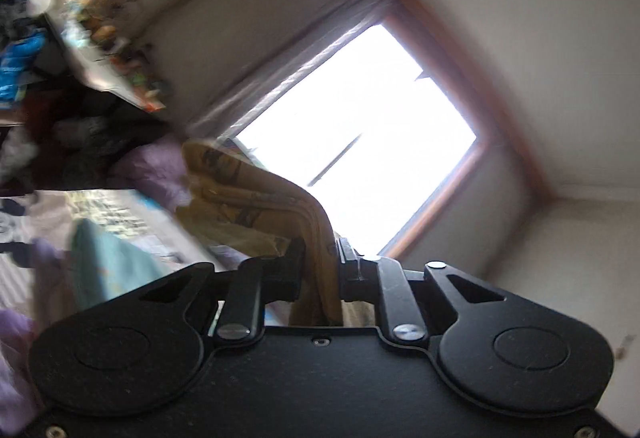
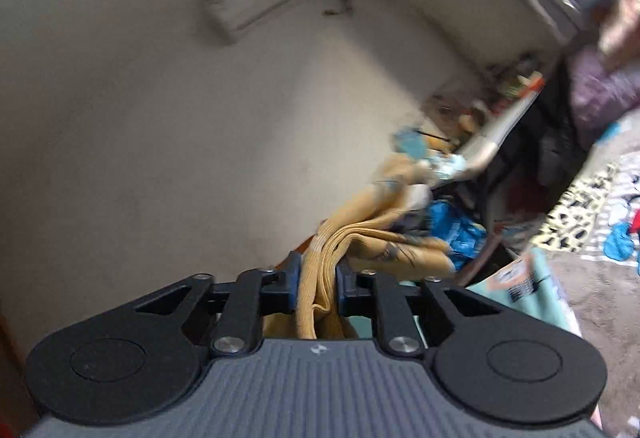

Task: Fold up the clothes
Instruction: 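Place the shirt on top of the clothes stack and open the right tool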

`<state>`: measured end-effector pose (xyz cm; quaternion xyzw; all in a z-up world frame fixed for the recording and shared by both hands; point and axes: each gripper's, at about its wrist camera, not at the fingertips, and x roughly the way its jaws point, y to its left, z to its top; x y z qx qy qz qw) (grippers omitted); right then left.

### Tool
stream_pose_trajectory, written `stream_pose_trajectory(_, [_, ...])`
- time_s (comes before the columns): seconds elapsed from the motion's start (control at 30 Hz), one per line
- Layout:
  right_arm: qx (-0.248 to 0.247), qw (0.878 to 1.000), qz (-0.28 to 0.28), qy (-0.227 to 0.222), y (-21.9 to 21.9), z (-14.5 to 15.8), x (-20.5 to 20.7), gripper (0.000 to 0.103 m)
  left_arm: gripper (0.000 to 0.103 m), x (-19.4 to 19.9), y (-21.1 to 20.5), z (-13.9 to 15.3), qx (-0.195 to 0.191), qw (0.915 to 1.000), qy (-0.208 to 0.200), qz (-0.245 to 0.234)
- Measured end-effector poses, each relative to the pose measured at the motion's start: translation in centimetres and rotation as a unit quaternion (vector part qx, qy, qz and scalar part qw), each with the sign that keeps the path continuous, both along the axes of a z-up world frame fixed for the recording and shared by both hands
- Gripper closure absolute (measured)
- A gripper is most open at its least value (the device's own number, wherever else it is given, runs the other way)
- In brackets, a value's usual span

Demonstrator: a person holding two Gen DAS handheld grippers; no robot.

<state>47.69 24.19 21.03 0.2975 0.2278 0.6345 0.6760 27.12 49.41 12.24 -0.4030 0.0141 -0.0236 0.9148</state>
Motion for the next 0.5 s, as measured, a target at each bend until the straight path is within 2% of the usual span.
stream_pose_trajectory(0.03, [-0.026, 0.999, -0.024, 0.015, 1.0, -1.0, 1.3, 0.050, 0.052, 1.4, 0.8, -2.2, -0.021, 0.9986, 0.048, 0.008])
stream_pose_trajectory(0.07, [-0.051, 0.997, -0.045, 0.042, 2.0, -2.6, 2.4, 0.035, 0.052, 2.8, 1.7, -4.3, -0.042, 0.9944, 0.095, 0.017])
stream_pose_trajectory(0.13, [-0.116, 0.988, -0.073, 0.077, 3.4, -6.2, 3.1, 0.035, 0.053, 3.1, 1.7, -7.0, -0.034, 0.9928, 0.113, 0.021])
stream_pose_trajectory(0.17, [-0.148, 0.981, -0.087, 0.093, 4.1, -8.0, 3.4, 0.036, 0.053, 2.9, 1.7, -7.2, -0.024, 0.9935, 0.109, 0.022])
stream_pose_trajectory(0.2, [-0.167, 0.979, -0.086, 0.074, 4.4, -8.9, 2.7, 0.037, 0.052, 2.7, 1.6, -7.2, -0.012, 0.9943, 0.103, 0.023])
stream_pose_trajectory(0.3, [-0.155, 0.984, -0.083, 0.024, 4.1, -10.1, 0.5, 0.038, 0.052, 1.9, 1.6, -7.0, 0.006, 0.9953, 0.092, 0.027])
stream_pose_trajectory(0.43, [-0.134, 0.984, -0.117, 0.006, 1.6, -10.7, -1.8, 0.038, 0.047, -0.5, 1.1, -6.2, 0.054, 0.9926, 0.100, 0.042])
stream_pose_trajectory(0.5, [-0.138, 0.982, -0.129, -0.017, 0.9, -10.1, -3.1, 0.037, 0.033, -1.8, -0.4, -6.0, 0.068, 0.9911, 0.106, 0.043])
